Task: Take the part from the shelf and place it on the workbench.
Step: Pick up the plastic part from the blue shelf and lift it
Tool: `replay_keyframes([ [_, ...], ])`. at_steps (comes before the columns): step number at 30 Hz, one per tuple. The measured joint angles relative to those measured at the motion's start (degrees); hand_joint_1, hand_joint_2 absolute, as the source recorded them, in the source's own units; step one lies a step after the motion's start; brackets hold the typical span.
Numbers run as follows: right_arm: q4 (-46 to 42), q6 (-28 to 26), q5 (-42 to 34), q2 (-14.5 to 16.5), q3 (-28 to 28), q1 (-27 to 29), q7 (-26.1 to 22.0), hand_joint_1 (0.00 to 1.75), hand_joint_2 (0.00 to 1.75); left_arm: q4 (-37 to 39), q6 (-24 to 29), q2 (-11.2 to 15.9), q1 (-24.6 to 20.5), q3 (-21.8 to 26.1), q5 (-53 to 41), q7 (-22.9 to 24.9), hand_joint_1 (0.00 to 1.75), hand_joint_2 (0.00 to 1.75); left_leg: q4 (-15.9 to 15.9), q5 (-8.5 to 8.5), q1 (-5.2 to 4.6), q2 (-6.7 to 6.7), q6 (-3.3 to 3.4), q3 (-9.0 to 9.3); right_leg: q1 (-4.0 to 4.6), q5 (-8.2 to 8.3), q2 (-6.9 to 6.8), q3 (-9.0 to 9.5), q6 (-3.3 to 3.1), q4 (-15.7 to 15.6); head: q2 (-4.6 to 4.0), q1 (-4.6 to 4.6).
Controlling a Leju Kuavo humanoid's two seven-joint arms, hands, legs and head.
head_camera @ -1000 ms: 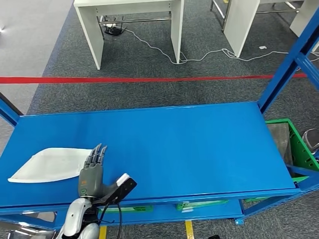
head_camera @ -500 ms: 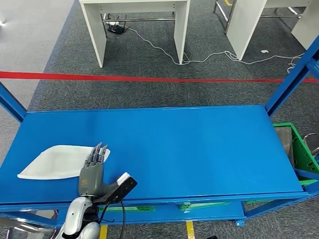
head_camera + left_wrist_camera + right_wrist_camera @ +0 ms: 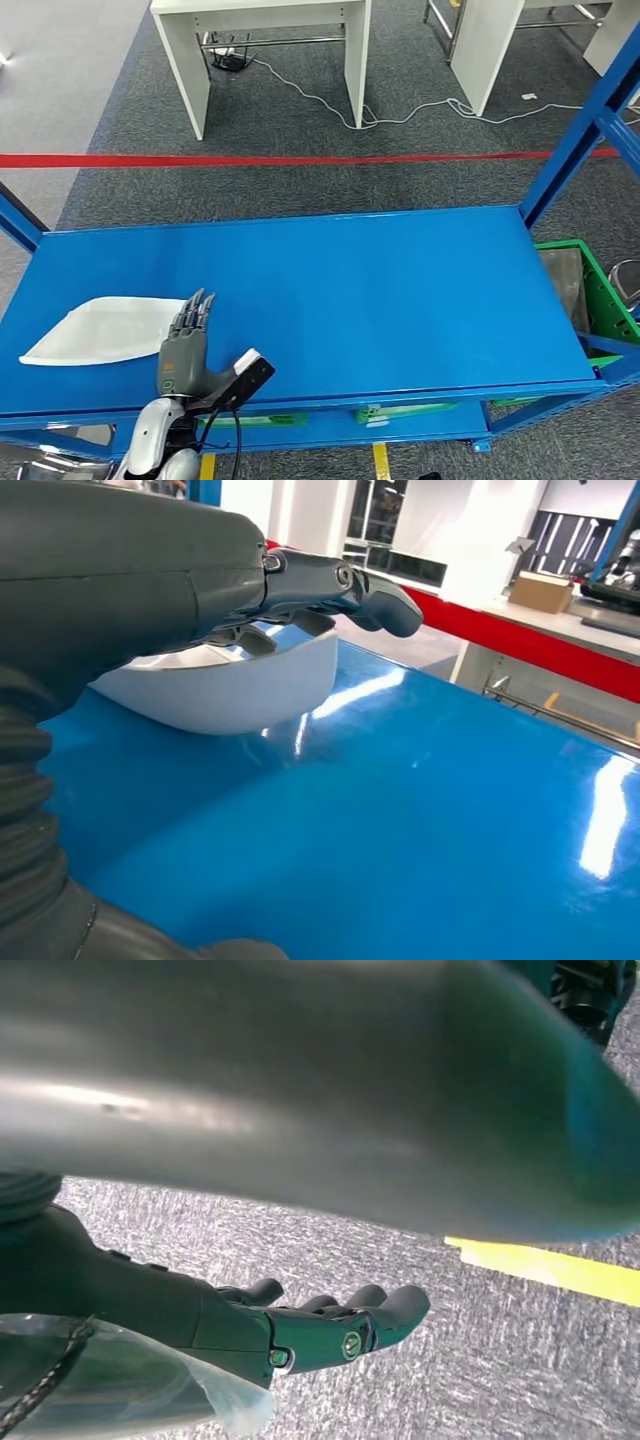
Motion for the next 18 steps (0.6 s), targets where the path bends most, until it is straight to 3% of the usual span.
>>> replay_keyframes([
  [2, 0.0, 0.0, 0.0, 0.0, 0.0, -0.1, 0.0, 0.0, 0.0, 0.0, 0.0, 0.0, -0.1, 0.0, 0.0, 0.0, 0.0, 1.75, -5.3, 1.48, -0.16, 0.0, 0.39, 2.24, 0.19, -0.08, 0.03, -0.11, 0.48, 0.1, 0.0, 0.06],
  [6, 0.0, 0.0, 0.0, 0.0, 0.0, -0.1, 0.0, 0.0, 0.0, 0.0, 0.0, 0.0, -0.2, 0.0, 0.0, 0.0, 0.0, 1.75, -6.6, 1.57, -0.15, -0.04, 1.58, 2.43, 0.09, -0.51, -0.09, -0.73, 1.86, 0.5, 0.0, 0.12],
  [8, 0.0, 0.0, 0.0, 0.0, 0.0, -0.2, 0.0, 0.0, 0.0, 0.0, 0.0, -0.1, -0.3, 0.0, 0.0, 0.0, 0.0, 1.75, -6.9, 1.79, 0.05, 0.09, 2.18, 2.49, 0.05, -3.18, -0.05, -2.92, 2.3, 4.9, 0.0, 0.32],
  [10, 0.0, 0.0, 0.0, 0.0, 0.0, -0.1, 0.0, 0.0, 0.0, 0.0, 0.0, -0.1, -0.3, 0.0, 0.0, 0.0, 0.0, 1.75, -6.9, 1.77, -0.02, 0.18, 2.48, 2.39, 0.05, -6.78, -0.05, -6.63, 2.59, 12.9, 0.0, 0.49],
  [11, 0.0, 0.0, 0.0, 0.0, 0.0, 0.0, 0.0, 0.0, 0.0, 0.0, 0.0, -0.1, -0.3, 0.0, 0.0, 0.0, 0.0, 1.75, -6.8, 1.76, -0.06, 0.2, 2.52, 2.37, 0.05, -7.65, -0.06, -8.06, 2.68, 15.8, 0.0, 0.48],
  [12, 0.0, 0.0, 0.0, 0.0, 0.0, 0.1, 0.0, 0.0, 0.0, 0.0, 0.0, -0.1, -0.3, 0.0, 0.0, 0.0, 0.0, 1.75, -6.8, 1.75, -0.09, 0.18, 2.54, 2.37, 0.05, -7.46, -0.06, -8.61, 2.73, 16.8, 0.0, 0.5],
  [13, 0.0, 0.0, 0.0, 0.0, 0.0, 0.1, 0.0, 0.0, 0.0, 0.0, -0.1, -0.1, -0.3, 0.0, -0.1, 0.1, 0.0, 1.75, -6.8, 1.73, -0.09, 0.14, 2.52, 2.42, 0.04, -6.11, -0.06, -7.98, 2.7, 15.5, 0.0, 0.5],
  [15, 0.0, 0.1, -0.1, 0.0, 0.0, 0.1, 0.5, 0.0, 0.0, -0.6, -1.7, 0.6, -0.4, 0.1, -2.3, 2.3, 0.0, 1.75, -6.7, 1.6, -0.11, -0.03, 2.31, 2.56, 0.04, -2.13, -0.03, -4.41, 2.36, 8.1, 0.0, 0.54],
  [16, 0.0, -0.1, -0.1, 0.4, 0.0, 0.0, 1.1, 0.0, 0.0, -2.1, -3.5, 2.1, 0.2, 0.3, -5.5, 5.6, 0.0, 1.75, -6.6, 1.44, -0.19, -0.04, 2.01, 2.55, 0.1, -0.88, 0.02, -2.35, 2.04, 4.3, 0.0, 0.7],
  [18, 0.0, -1.7, -0.1, 1.8, -0.1, -0.1, 2.5, 0.0, 0.0, -9.1, -6.9, 7.9, 4.3, 2.1, -13.9, 17.3, 0.0, 1.75, -6.5, 1.06, -0.3, 0.44, 1.11, 2.63, 0.32, -0.49, 0.62, -0.28, 1.21, 0.8, 0.0, 1.0],
])
